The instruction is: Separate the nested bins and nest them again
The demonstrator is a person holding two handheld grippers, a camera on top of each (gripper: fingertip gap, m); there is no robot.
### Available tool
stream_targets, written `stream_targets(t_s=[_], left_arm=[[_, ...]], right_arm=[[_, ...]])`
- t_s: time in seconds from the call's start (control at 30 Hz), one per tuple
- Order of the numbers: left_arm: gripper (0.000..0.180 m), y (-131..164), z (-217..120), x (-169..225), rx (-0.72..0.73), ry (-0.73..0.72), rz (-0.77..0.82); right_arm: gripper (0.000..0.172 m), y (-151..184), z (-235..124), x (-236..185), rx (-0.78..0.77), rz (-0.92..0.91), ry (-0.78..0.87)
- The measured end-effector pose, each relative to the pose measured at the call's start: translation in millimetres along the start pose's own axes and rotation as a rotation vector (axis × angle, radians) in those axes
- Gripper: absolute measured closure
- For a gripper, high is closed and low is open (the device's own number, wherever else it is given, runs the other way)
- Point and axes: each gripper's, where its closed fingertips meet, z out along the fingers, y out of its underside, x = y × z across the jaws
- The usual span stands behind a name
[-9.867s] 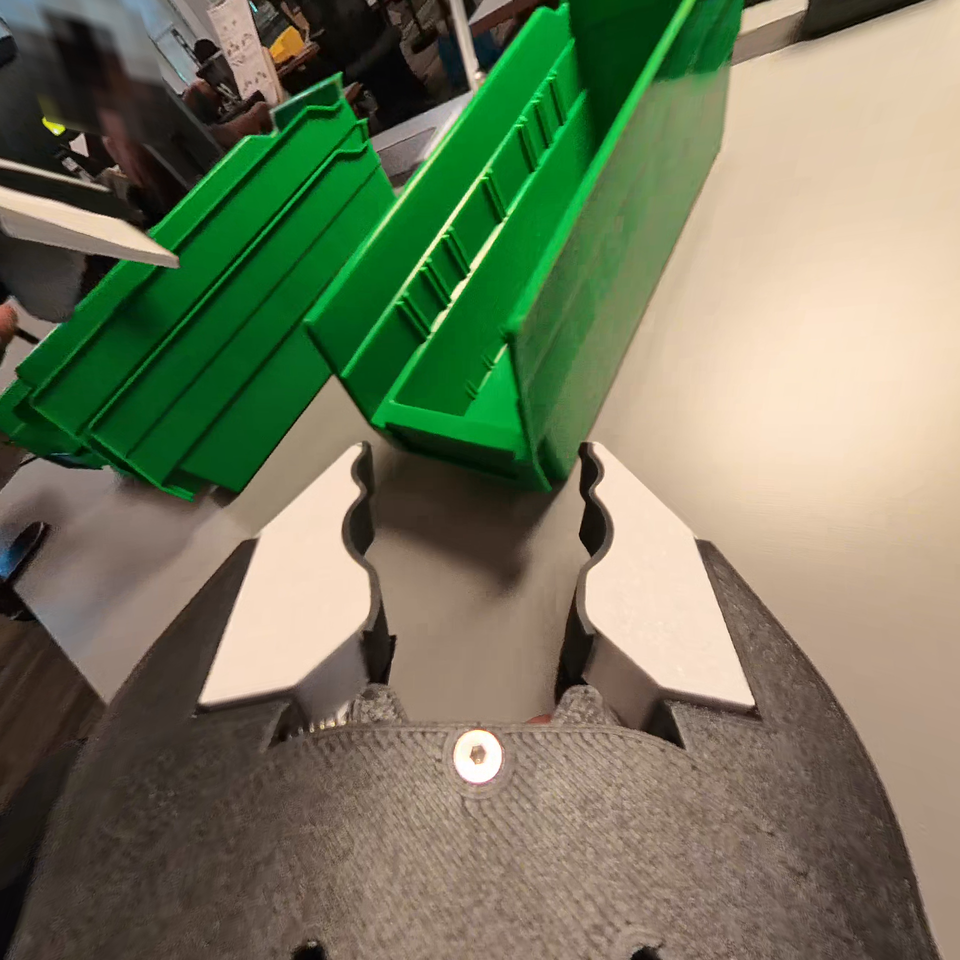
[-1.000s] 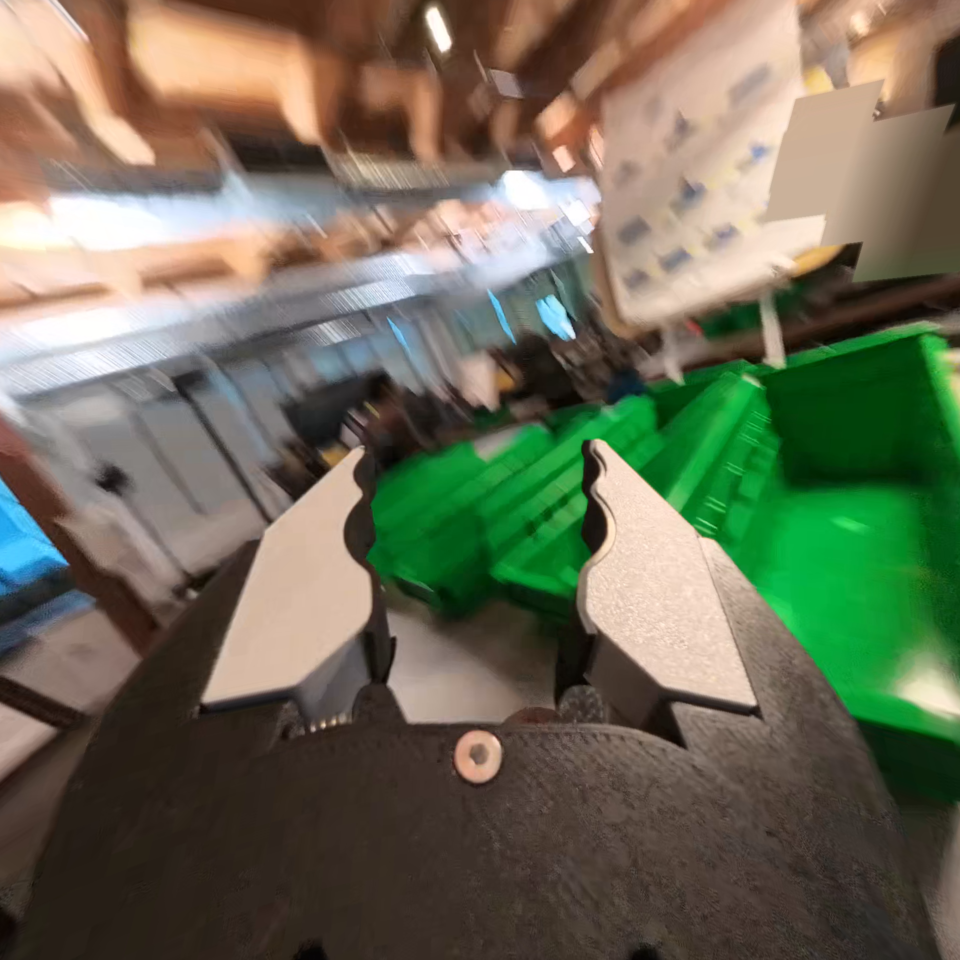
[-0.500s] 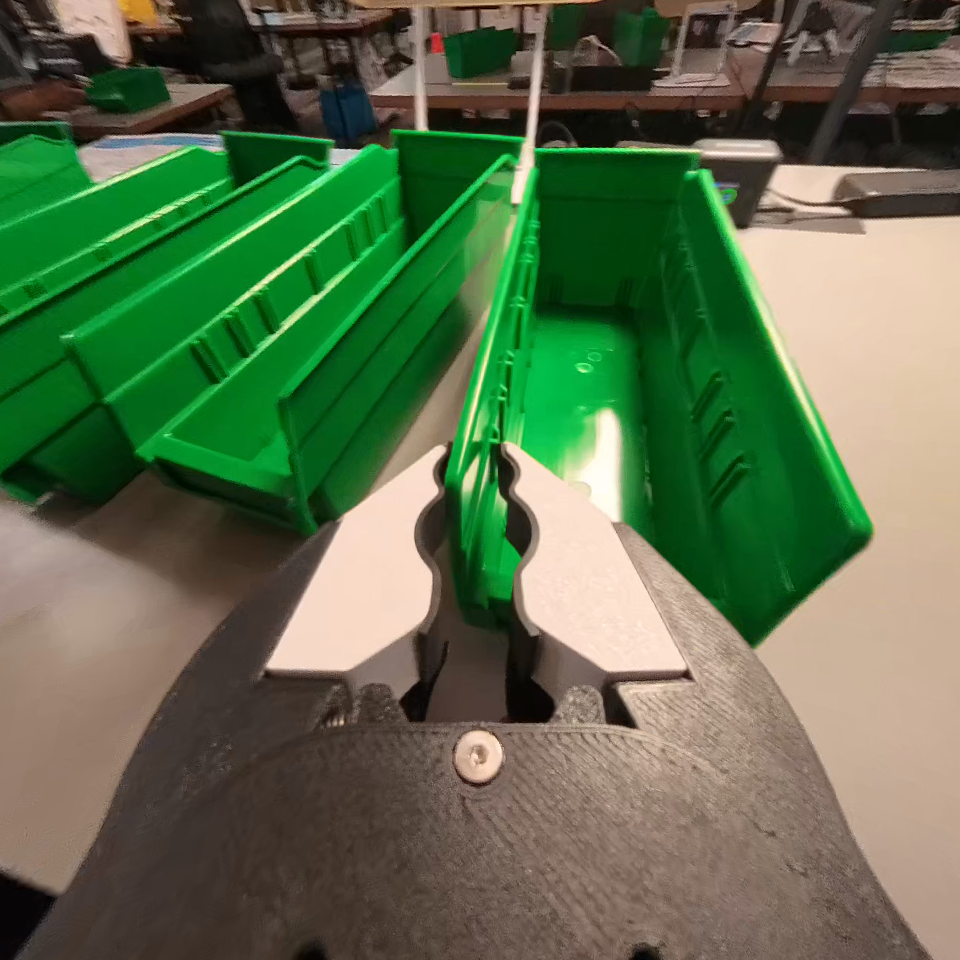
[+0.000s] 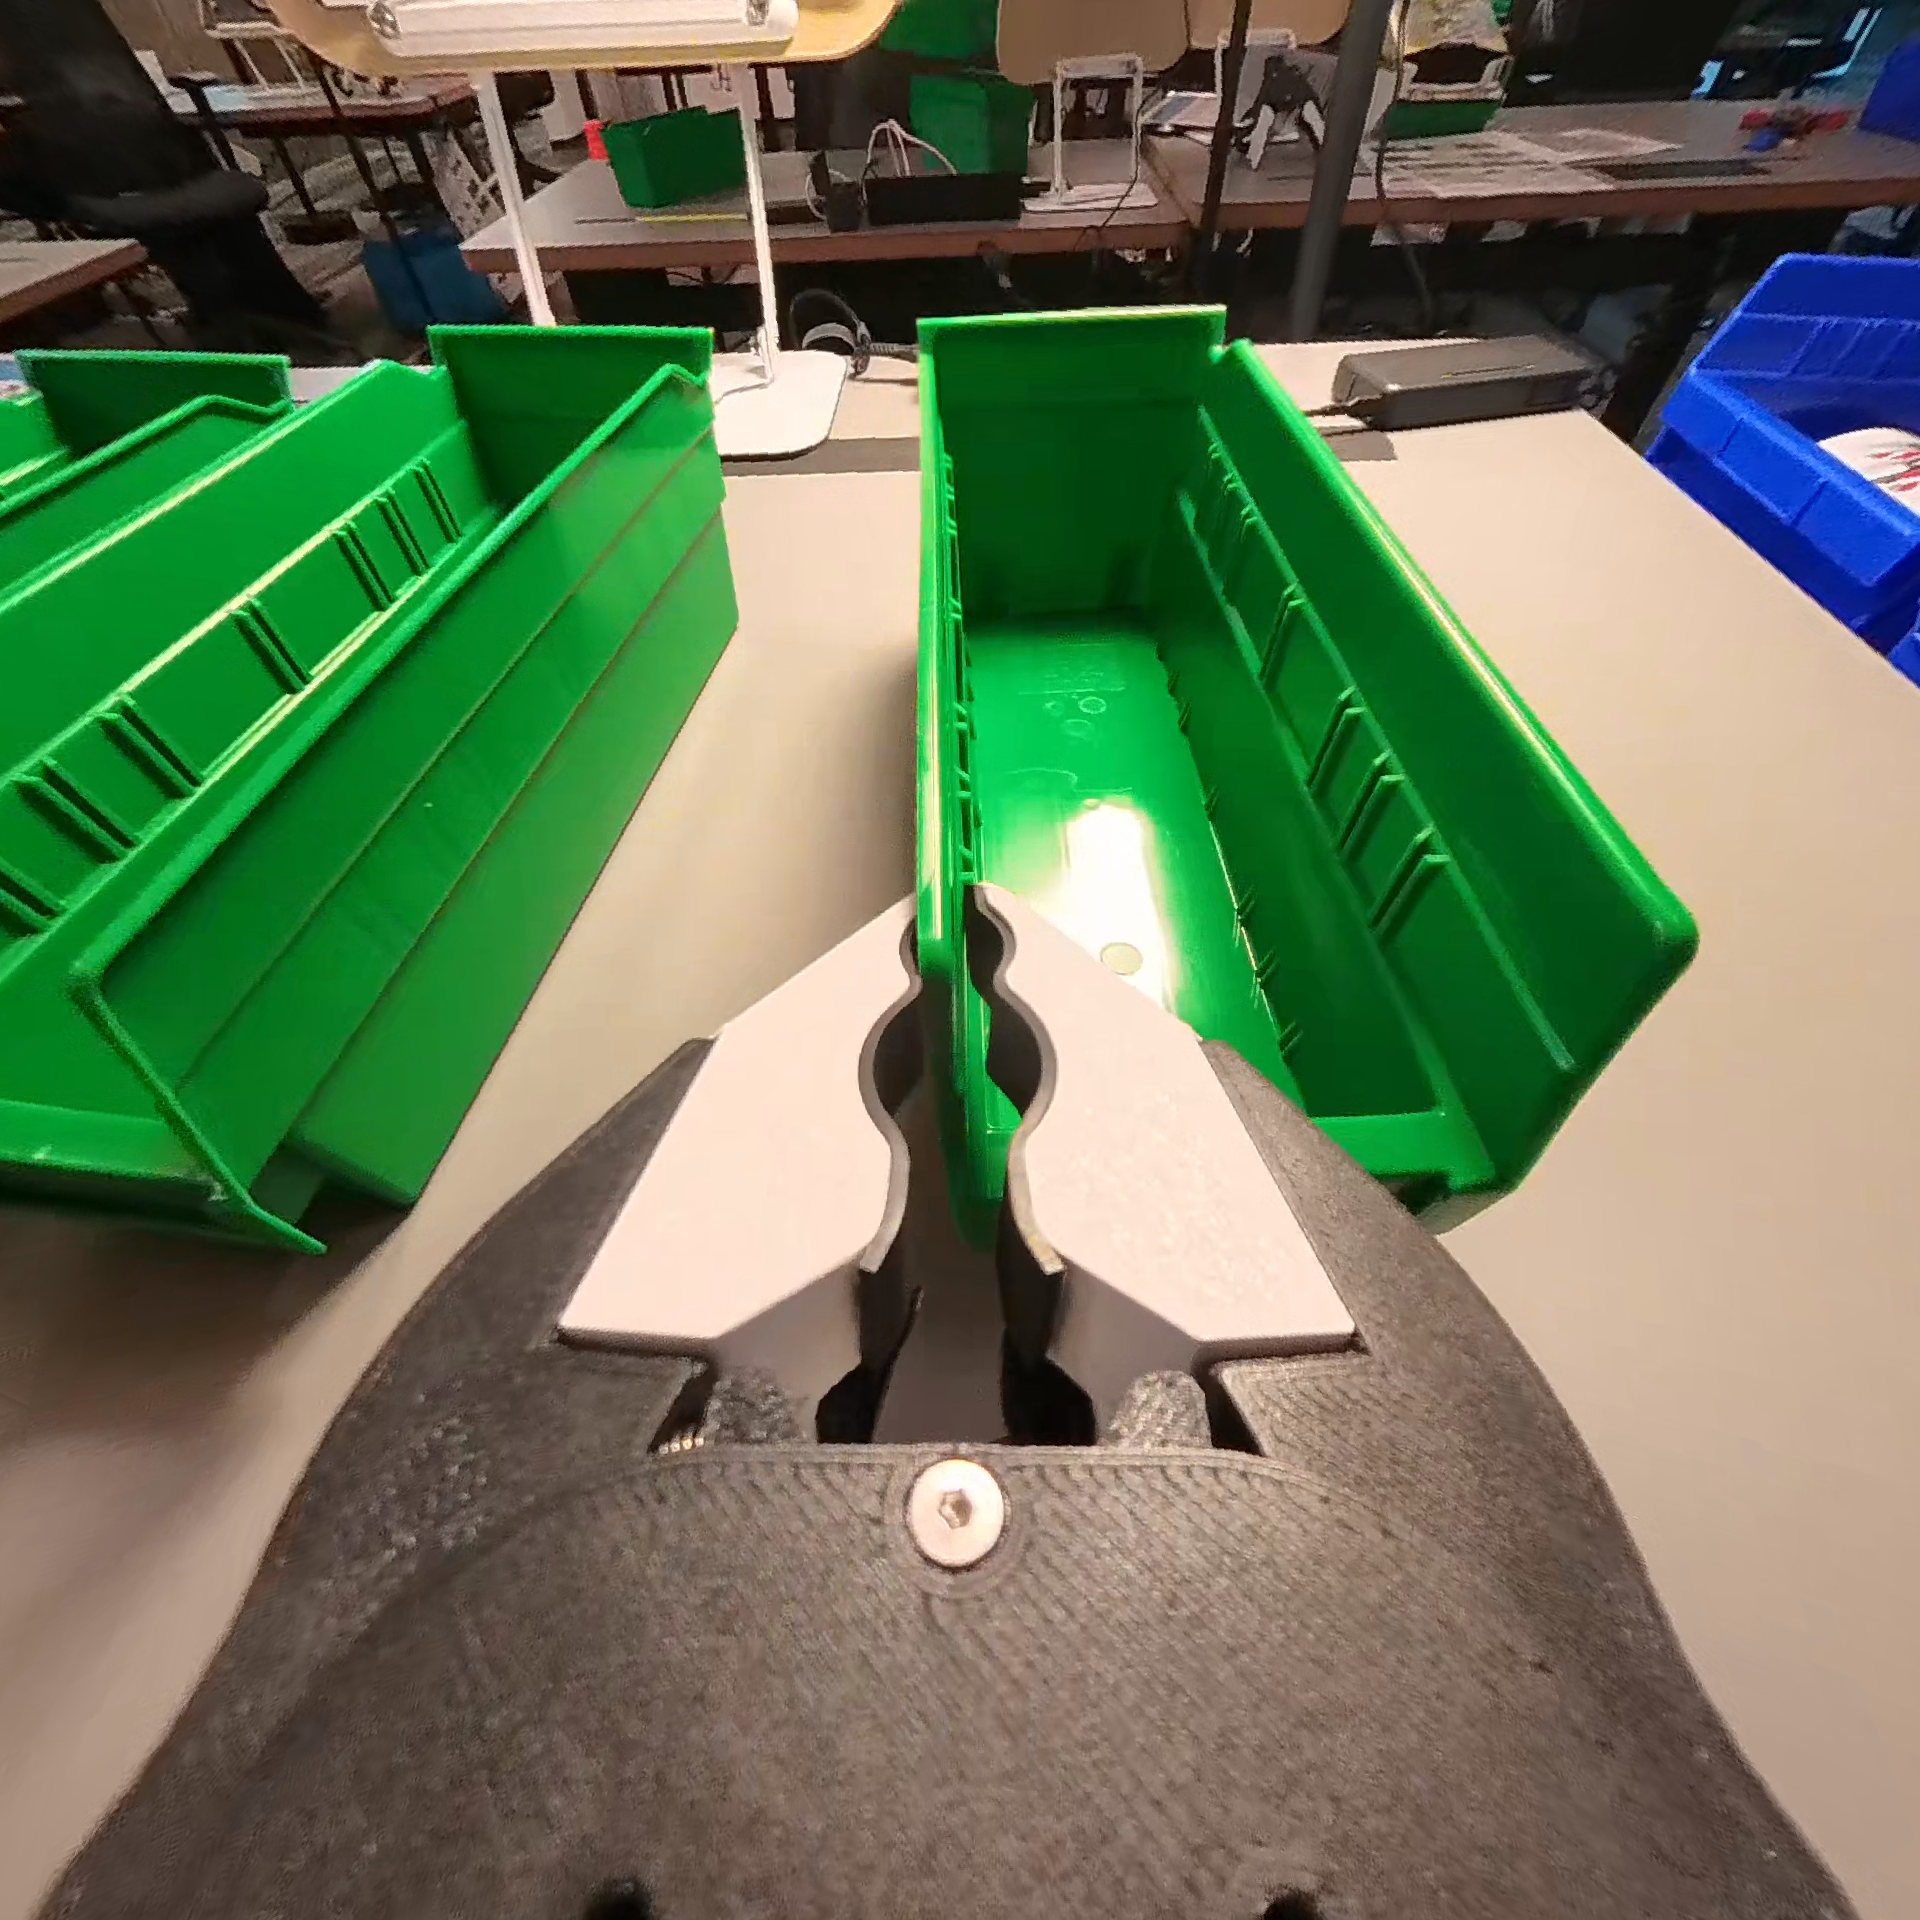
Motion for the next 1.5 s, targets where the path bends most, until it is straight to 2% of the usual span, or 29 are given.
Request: stream_targets(t_s=[0.13, 0.23, 0.33, 0.4, 0.5, 0.6, 0.7, 0.77, 0.87, 0.9, 1.13, 1.5], left_arm=[[0.120, 1.6, 1.3, -2.6, -0.013, 0.015, -0.042], [0.119, 3.2, 2.3, -1.0, -0.025, 0.035, -0.052], [0.119, 2.7, 1.5, -1.4, -0.020, 0.035, -0.057], [0.119, 2.2, 1.2, -1.9, -0.017, 0.035, -0.061], [0.119, 3.7, 2.3, -2.2, -0.026, 0.038, -0.066], [0.119, 4.0, 2.5, -2.6, -0.028, 0.040, -0.072], [0.119, 3.3, 2.1, -2.6, -0.022, 0.039, -0.071], [0.119, 2.8, 1.8, -2.7, -0.018, 0.038, -0.070], [0.119, 2.3, 1.4, -3.8, -0.014, 0.039, -0.082], [0.119, 2.1, 1.3, -4.6, -0.011, 0.040, -0.090], [0.119, 3.1, 2.0, -6.1, -0.018, 0.051, -0.118], [0.119, 6.3, 4.5, -5.3, -0.041, 0.030, -0.086]], right_arm=[[0.166, -0.9, -0.5, -1.1, 0.014, 0.048, -0.024], [0.125, -4.7, -7.4, -1.2, 0.038, 0.088, -0.038], [0.105, -14.8, -31.6, -5.3, 0.089, 0.066, -0.060], [0.105, -26.0, -54.1, -18.9, 0.155, 0.030, -0.108], [0.104, -33.1, -77.5, -68.0, 0.216, 0.014, -0.287], [0.101, -14.3, -63.4, -112.0, 0.124, -0.013, -0.397], [0.106, 3.0, -37.2, -135.1, 0.027, -0.003, -0.450], [0.123, 12.3, -21.6, -135.9, -0.034, 0.009, -0.439], [0.160, 12.8, -15.9, -122.6, -0.038, 0.025, -0.405], [0.163, 11.9, -15.5, -112.8, -0.032, 0.022, -0.363], [0.171, 12.0, -23.7, -67.7, 0.005, 0.065, -0.253], [0.171, 8.7, -20.5, -57.5, 0.059, 0.122, -0.193]])
